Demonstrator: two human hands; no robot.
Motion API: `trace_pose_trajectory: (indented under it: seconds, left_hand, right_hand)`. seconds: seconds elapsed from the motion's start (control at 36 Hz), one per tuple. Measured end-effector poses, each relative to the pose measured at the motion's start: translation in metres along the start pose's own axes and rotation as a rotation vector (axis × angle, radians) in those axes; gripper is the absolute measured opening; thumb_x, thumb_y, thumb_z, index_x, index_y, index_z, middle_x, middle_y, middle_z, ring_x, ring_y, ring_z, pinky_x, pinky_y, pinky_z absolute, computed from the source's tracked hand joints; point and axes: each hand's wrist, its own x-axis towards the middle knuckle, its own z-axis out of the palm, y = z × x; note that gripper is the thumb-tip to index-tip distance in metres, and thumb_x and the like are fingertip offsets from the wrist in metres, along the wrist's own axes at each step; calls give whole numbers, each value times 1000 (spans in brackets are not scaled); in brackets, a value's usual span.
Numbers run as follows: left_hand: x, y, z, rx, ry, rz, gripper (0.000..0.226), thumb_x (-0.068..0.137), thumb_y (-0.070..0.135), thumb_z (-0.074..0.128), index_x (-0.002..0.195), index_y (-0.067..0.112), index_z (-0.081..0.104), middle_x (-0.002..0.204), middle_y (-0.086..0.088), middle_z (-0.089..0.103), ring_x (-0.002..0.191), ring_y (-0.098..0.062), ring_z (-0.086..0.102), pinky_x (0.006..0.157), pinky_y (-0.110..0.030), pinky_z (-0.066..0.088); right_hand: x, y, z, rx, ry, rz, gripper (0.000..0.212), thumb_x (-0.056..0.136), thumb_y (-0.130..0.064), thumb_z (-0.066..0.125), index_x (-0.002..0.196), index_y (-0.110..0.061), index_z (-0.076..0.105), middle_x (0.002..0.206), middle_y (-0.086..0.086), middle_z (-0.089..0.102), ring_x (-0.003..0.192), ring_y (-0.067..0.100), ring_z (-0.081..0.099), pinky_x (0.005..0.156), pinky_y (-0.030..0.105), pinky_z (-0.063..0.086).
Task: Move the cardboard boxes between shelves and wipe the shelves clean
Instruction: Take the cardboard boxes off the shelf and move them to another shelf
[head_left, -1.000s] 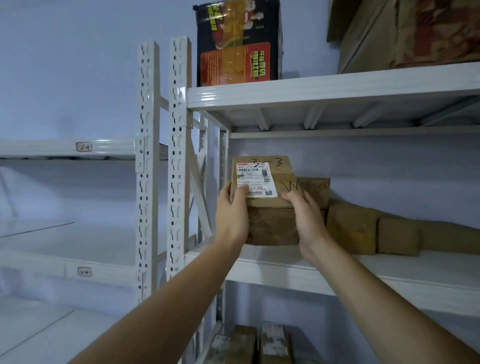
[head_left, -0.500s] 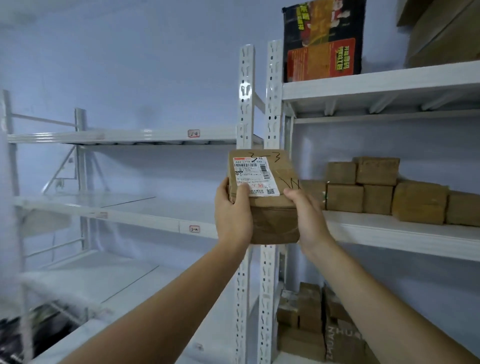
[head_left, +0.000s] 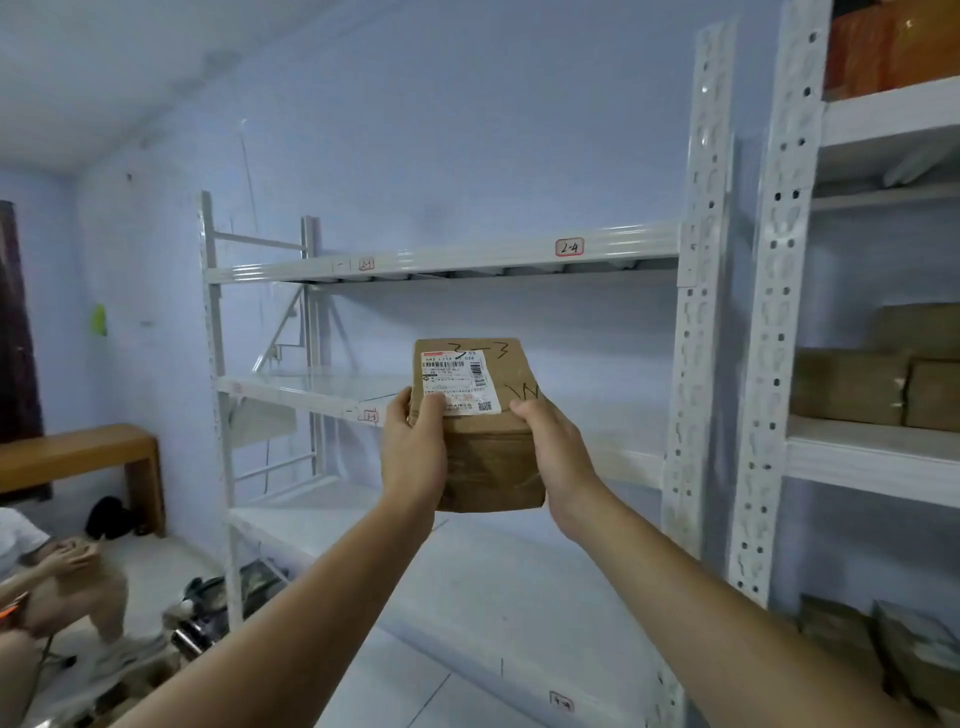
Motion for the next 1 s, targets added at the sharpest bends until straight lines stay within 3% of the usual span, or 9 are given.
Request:
trace_pose_trajectory:
  seconds: [0.11, 0.22, 0.44, 0.56, 0.64, 0.78, 0.86, 0.94, 1.0]
  left_hand:
    - [52, -16, -10, 17, 7, -2, 32, 99, 39, 48, 128, 34, 56, 109, 8, 65, 103, -14, 62, 77, -38, 49]
    - [113, -28, -4, 38, -4, -14, 30, 98, 41, 48, 126, 33, 57, 109, 6, 66, 104, -18, 63, 95, -48, 53]
    - [223, -51, 12, 56, -29, -53, 36, 97, 39, 48, 131, 27, 56, 109, 3, 65, 102, -19, 62, 88, -44, 53]
    - [270, -69, 23, 42, -69, -57, 30, 99, 35, 48, 126, 25, 57, 105, 2, 64, 95, -16, 59, 72, -36, 46]
    - [307, -88, 31, 43, -104, -94, 31, 97, 36, 51, 123, 23, 59, 106, -2, 66, 98, -21, 62, 80, -39, 51]
    - [374, -127, 43, 72, -184, -171, 31, 92, 41, 54, 111, 18, 63, 104, -9, 69, 97, -29, 66, 91, -47, 55]
    - [416, -151, 44, 130, -232, -192, 36, 96, 45, 48, 108, 14, 61, 102, -10, 65, 92, -27, 62, 82, -42, 51]
    - [463, -168, 46, 175, -288, -166, 47, 94, 51, 43, 110, 10, 62, 104, -11, 66, 95, -30, 63, 91, -44, 52]
    - [491, -173, 48, 187, -345, -177, 47, 97, 49, 44, 109, 8, 62, 100, -12, 66, 88, -29, 63, 78, -39, 53]
  right_hand:
    - [48, 19, 30, -13, -10, 26, 24, 97, -47, 50, 104, -39, 72, 95, -9, 76, 91, 16, 73, 80, 39, 61]
    - [105, 31, 49, -18, -20, 60, 24, 97, -48, 50, 106, -38, 70, 101, -4, 75, 95, 19, 72, 85, 43, 60]
    - [203, 56, 75, -53, 13, 114, 27, 99, -49, 49, 116, -31, 59, 107, -1, 69, 94, 16, 67, 67, 32, 50]
    - [242, 73, 80, -94, 52, 149, 35, 98, -49, 50, 123, -25, 52, 108, 0, 65, 93, 15, 63, 65, 31, 46]
    - [274, 88, 83, -129, 61, 184, 40, 94, -52, 53, 122, -23, 53, 110, 2, 67, 97, 18, 65, 69, 34, 50]
    - [327, 122, 91, -237, 67, 285, 79, 56, -72, 51, 118, -24, 65, 107, 1, 73, 99, 21, 69, 93, 42, 56]
    - [359, 135, 101, -318, 88, 285, 83, 54, -74, 50, 115, -20, 69, 107, 2, 74, 99, 24, 70, 98, 43, 54]
    - [391, 142, 116, -351, 120, 320, 81, 59, -72, 50, 116, -18, 68, 108, 4, 73, 98, 25, 70, 94, 41, 56]
    - [414, 149, 124, -359, 151, 344, 79, 60, -71, 51, 115, -18, 68, 107, 4, 73, 98, 24, 69, 94, 40, 55]
